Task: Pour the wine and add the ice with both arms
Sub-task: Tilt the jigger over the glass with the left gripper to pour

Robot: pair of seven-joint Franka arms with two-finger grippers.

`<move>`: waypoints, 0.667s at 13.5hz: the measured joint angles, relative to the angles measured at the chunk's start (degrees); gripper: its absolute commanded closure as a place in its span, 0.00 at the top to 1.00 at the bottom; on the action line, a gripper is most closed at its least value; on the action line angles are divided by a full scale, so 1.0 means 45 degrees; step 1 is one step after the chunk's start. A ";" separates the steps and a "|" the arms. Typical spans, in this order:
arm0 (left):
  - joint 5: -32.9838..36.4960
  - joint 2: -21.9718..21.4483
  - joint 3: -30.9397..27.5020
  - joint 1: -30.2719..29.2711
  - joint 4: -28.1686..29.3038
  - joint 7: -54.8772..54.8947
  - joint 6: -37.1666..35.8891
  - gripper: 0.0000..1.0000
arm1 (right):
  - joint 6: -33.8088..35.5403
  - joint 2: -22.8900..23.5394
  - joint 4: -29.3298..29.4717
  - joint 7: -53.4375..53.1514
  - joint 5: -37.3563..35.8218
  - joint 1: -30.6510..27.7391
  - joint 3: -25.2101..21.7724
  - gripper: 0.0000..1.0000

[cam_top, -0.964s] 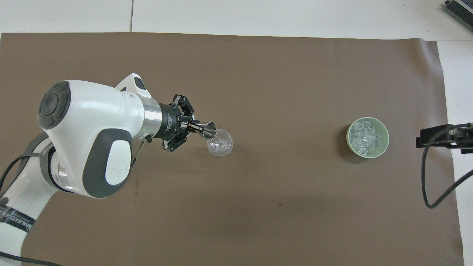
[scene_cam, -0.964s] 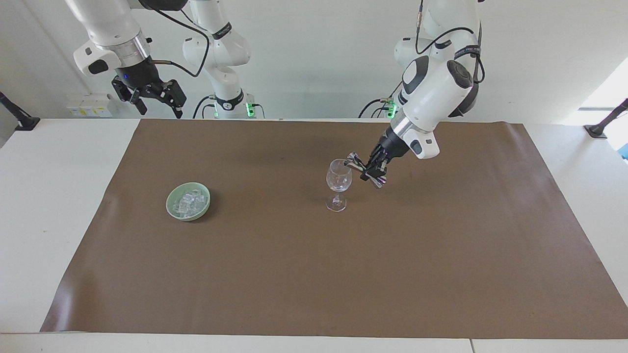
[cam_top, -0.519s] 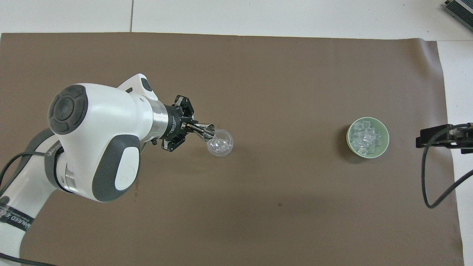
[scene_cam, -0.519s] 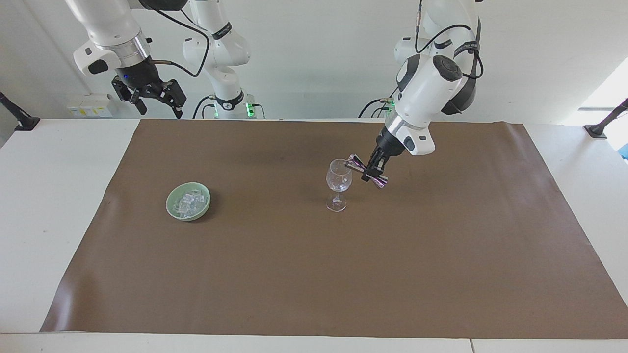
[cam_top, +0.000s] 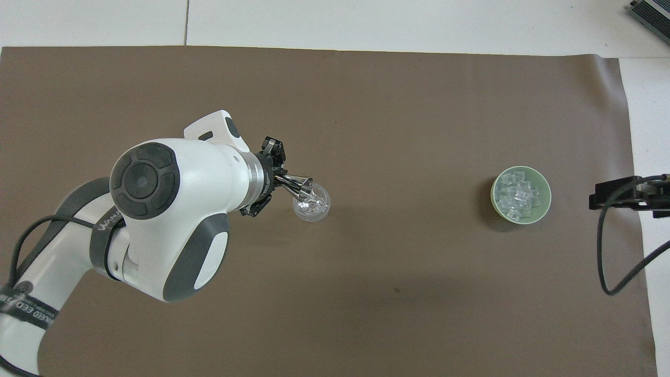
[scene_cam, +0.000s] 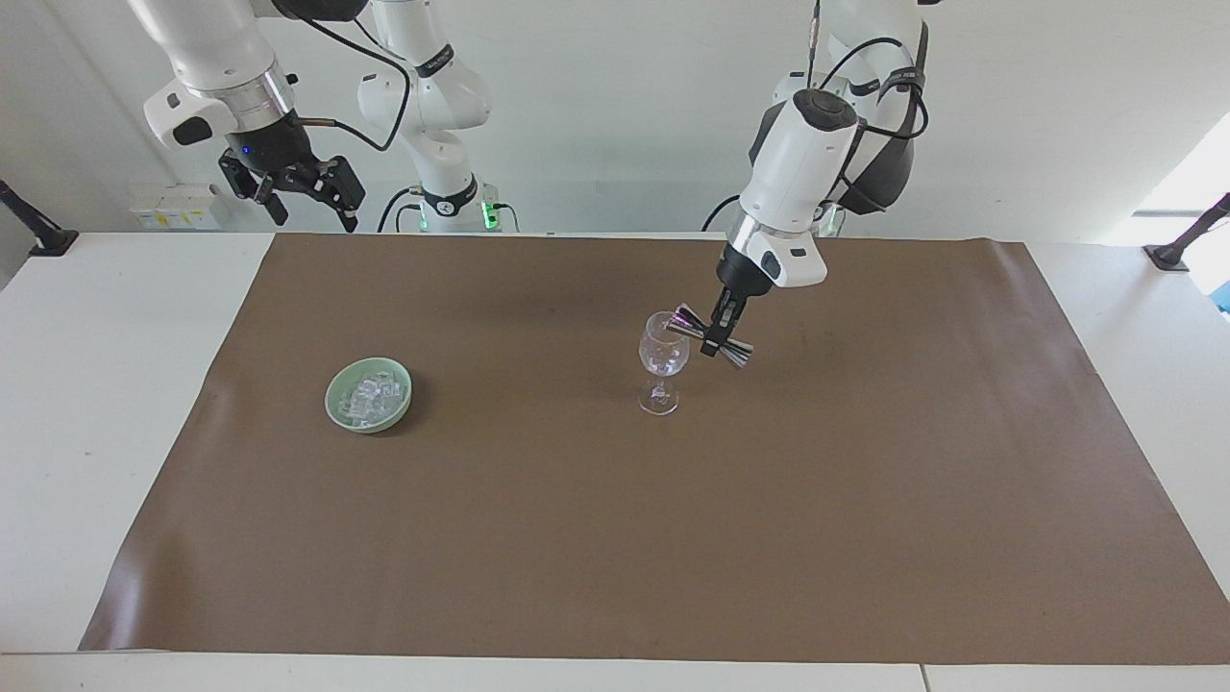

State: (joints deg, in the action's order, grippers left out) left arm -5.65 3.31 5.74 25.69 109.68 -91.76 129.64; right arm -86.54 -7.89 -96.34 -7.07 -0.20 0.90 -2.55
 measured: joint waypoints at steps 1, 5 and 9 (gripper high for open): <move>0.0569 0.0000 -0.0002 0.0130 0.0000 -0.0469 0.0041 0.00 | 0.0000 0.0000 0.0000 0.0000 0.0000 0.0000 0.0000 1.00; 0.2254 -0.0001 0.0004 0.0540 0.0000 -0.1675 0.0138 0.00 | 0.0000 0.0000 0.0000 0.0000 0.0000 0.0000 0.0000 1.00; 0.3313 -0.0001 -0.0004 0.0581 0.0015 -0.1725 -0.0011 0.00 | 0.0000 0.0000 0.0000 0.0000 0.0000 0.0000 0.0000 1.00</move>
State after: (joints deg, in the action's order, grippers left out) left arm 9.26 3.31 5.72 28.30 109.75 -99.52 129.59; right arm -86.54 -7.89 -96.34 -7.07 -0.20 0.90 -2.55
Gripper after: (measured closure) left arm 0.784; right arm 0.000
